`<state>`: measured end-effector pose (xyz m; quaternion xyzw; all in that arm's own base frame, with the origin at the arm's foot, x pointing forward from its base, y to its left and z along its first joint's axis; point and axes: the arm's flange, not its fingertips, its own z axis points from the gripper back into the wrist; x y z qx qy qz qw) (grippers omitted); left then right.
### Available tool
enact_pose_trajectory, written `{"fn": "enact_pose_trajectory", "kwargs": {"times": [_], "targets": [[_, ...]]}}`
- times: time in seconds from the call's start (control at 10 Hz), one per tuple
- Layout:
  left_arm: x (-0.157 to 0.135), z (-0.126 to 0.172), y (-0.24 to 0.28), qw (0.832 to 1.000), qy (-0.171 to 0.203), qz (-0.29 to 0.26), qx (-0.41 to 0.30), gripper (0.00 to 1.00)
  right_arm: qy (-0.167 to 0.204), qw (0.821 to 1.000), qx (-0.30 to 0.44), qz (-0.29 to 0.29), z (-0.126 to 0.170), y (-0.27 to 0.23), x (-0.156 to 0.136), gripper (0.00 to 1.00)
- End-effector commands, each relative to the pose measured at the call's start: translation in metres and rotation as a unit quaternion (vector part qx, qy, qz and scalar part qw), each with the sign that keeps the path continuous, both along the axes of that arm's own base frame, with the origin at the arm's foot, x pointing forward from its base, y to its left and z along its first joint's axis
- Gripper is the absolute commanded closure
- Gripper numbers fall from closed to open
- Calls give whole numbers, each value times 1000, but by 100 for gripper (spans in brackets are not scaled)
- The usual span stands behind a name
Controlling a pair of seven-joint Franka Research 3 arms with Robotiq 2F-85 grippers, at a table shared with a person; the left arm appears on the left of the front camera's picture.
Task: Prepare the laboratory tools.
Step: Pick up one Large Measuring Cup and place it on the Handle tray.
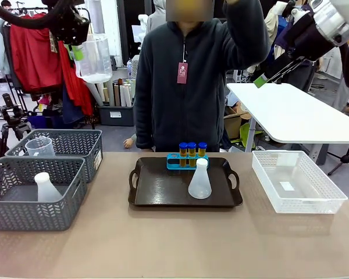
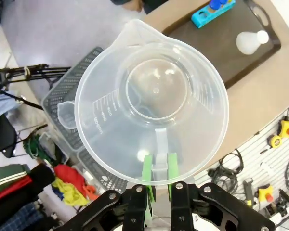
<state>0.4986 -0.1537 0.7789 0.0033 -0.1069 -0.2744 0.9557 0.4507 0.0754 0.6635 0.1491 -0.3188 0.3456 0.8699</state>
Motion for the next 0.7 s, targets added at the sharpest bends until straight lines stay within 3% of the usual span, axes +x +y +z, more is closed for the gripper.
{"fn": "enact_pose_trajectory", "kwargs": {"times": [0.0,0.4,0.6], "targets": [[0,-2,2,1000,-3,5,2,100,0,1000,4,3,1,0,0,0],[1,-3,0,1000,2,1,1,100,0,1000,4,3,1,0,0,0],[3,-32,-17,998,5,-60,36,100,0,1000,4,3,1,0,0,0]]}}
